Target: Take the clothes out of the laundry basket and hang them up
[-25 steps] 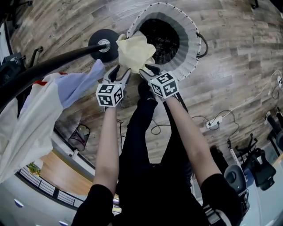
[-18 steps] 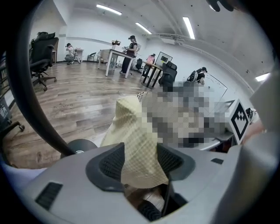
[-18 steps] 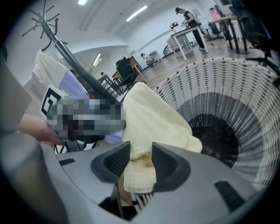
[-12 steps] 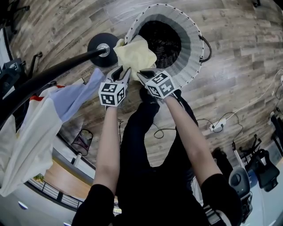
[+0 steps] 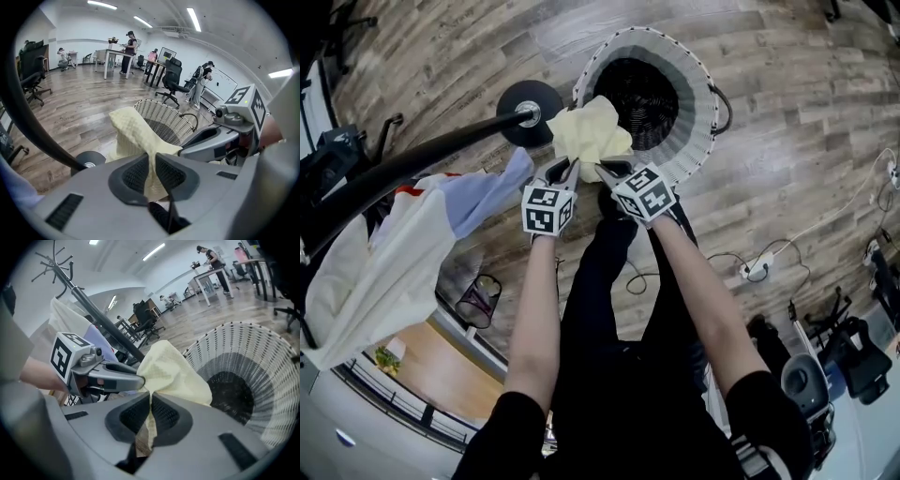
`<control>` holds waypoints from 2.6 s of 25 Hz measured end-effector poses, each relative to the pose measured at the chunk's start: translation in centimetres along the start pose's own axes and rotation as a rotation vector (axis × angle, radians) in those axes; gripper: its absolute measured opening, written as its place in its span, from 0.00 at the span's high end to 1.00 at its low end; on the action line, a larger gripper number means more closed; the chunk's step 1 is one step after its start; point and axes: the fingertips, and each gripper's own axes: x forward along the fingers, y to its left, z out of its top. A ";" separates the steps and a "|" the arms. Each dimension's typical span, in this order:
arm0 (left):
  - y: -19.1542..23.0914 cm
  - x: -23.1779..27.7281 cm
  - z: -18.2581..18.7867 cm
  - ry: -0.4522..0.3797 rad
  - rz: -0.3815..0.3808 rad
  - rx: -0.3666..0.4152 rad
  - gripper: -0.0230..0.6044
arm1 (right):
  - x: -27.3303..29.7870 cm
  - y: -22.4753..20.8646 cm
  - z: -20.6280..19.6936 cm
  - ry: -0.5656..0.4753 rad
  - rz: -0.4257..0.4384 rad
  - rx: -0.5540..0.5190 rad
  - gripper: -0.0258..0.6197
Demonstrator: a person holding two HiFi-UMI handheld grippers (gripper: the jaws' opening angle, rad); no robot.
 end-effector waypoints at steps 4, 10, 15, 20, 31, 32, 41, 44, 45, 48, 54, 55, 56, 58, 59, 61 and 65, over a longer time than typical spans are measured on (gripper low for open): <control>-1.5 -3.1 1.4 -0.012 -0.007 -0.009 0.87 | -2.8 2.6 1.7 -0.029 0.001 0.005 0.93; -4.1 -7.5 4.2 -0.034 -0.021 -0.013 0.88 | -6.9 6.3 3.4 -0.051 0.007 0.024 0.93; -5.9 -11.0 6.3 -0.073 -0.014 -0.009 0.89 | -9.7 8.8 5.1 -0.064 0.001 0.007 0.93; -6.8 -14.5 8.5 -0.121 -0.001 -0.026 0.89 | -11.9 11.0 7.6 -0.087 0.010 -0.021 0.93; -9.6 -21.6 13.5 -0.250 0.061 -0.021 0.89 | -17.5 15.9 12.1 -0.189 0.021 -0.055 0.93; -9.6 -22.2 13.7 -0.263 0.071 -0.027 0.89 | -17.7 16.4 12.5 -0.191 0.023 -0.063 0.93; -10.8 -28.2 16.2 -0.405 0.097 -0.083 0.89 | -20.5 20.5 15.7 -0.238 0.069 -0.132 0.93; -11.8 -30.3 17.9 -0.442 0.105 -0.046 0.89 | -22.3 22.0 16.9 -0.254 0.094 -0.172 0.93; -12.2 -31.0 18.5 -0.453 0.108 -0.030 0.89 | -22.9 22.5 17.2 -0.262 0.104 -0.185 0.92; -13.2 -33.1 19.8 -0.490 0.121 -0.001 0.89 | -24.6 23.9 18.1 -0.291 0.149 -0.213 0.91; -13.1 -36.5 21.6 -0.549 0.182 -0.004 0.89 | -27.5 23.3 20.2 -0.334 0.218 -0.217 0.79; -13.2 -36.9 21.7 -0.556 0.191 -0.006 0.89 | -27.8 22.6 20.5 -0.336 0.212 -0.215 0.79; -13.4 -37.3 22.0 -0.563 0.198 -0.005 0.89 | -28.0 21.8 20.7 -0.330 0.194 -0.225 0.79; -14.1 -38.1 22.7 -0.580 0.204 0.001 0.89 | -28.0 20.2 21.1 -0.296 0.143 -0.289 0.77; -14.6 -38.4 23.2 -0.590 0.206 0.008 0.89 | -27.7 19.7 21.3 -0.272 0.125 -0.335 0.74; -15.7 -39.2 24.1 -0.602 0.211 0.027 0.89 | -27.1 19.6 21.7 -0.225 0.121 -0.426 0.67; -17.6 -40.9 25.4 -0.600 0.253 0.106 0.89 | -26.0 21.5 22.6 -0.160 0.208 -0.570 0.55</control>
